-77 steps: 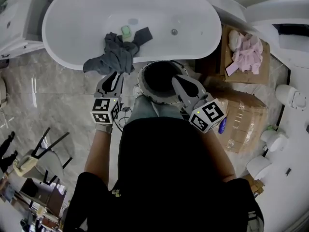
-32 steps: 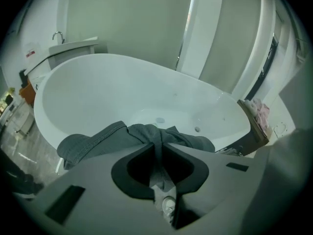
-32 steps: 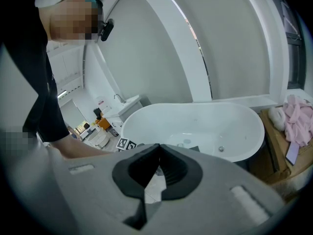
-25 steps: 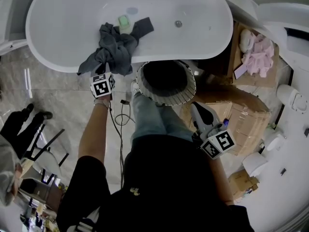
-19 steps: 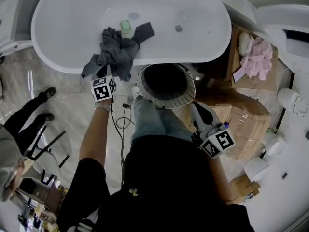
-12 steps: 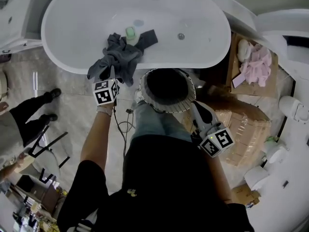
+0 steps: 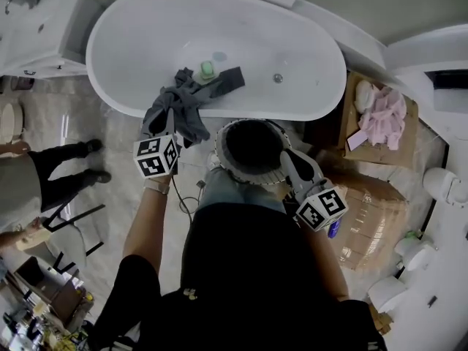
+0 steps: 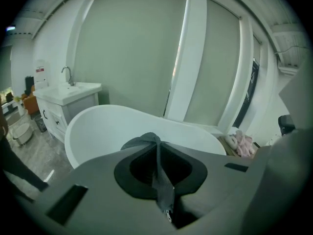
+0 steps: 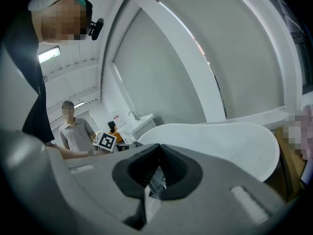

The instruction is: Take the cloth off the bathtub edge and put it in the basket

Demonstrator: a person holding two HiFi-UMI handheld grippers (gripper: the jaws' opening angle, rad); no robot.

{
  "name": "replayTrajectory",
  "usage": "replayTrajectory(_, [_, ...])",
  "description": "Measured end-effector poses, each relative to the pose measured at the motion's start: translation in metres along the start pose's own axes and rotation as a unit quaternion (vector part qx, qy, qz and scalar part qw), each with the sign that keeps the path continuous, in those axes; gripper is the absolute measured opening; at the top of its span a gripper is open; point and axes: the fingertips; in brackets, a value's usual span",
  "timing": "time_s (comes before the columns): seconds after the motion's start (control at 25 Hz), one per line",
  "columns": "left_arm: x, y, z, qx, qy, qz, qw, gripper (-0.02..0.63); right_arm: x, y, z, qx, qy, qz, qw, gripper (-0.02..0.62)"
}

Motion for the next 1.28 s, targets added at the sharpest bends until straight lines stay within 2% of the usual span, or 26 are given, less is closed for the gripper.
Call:
replayTrajectory(0.32, [0.081, -0.069, 0.001, -0.002, -0.016, 0.069, 0.9975, 0.037, 0.0, -0.021, -0.015, 0.031, -0.04, 0.011, 0.999, -0.003])
replayTrajectory(0.72, [0.175, -0.144, 0.007, -0.001, -0.027, 0.146, 0.9889, 0.037, -0.023, -0.028, -0.045, 0.058, -0.109, 0.0, 0.992, -0.002])
replayTrajectory(1.0, [0.241, -0.177, 0.004, -0.003, -0.037, 0.194, 0.9802, 0.037, -0.072, -0.007, -0.088, 0.083, -0.187, -0.049, 0.978, 0.137])
replayTrajectory(1.08, [0.258, -0.186, 0.002, 0.0, -0.039, 0.208, 0.9774, 0.037, -0.089, 0.003, -0.102, 0.091, -0.21, -0.068, 0.971, 0.196])
replayTrajectory(1.16, [0.276, -0.192, 0.0, 0.001, -0.044, 0.221, 0.9742, 0.037, -0.107, 0.013, -0.117, 0.099, -0.232, -0.084, 0.964, 0.283])
replayTrajectory(1.28, [0.298, -0.199, -0.001, -0.001, -0.049, 0.238, 0.97, 0.037, -0.133, 0.023, -0.141, 0.131, -0.256, -0.088, 0.954, 0.4])
Point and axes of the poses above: the fingertips, and each gripper's own axes: x backward along the fingers, z to its right, y out of its underside, and after that the axes turned 10 degrees about -y, right-handed
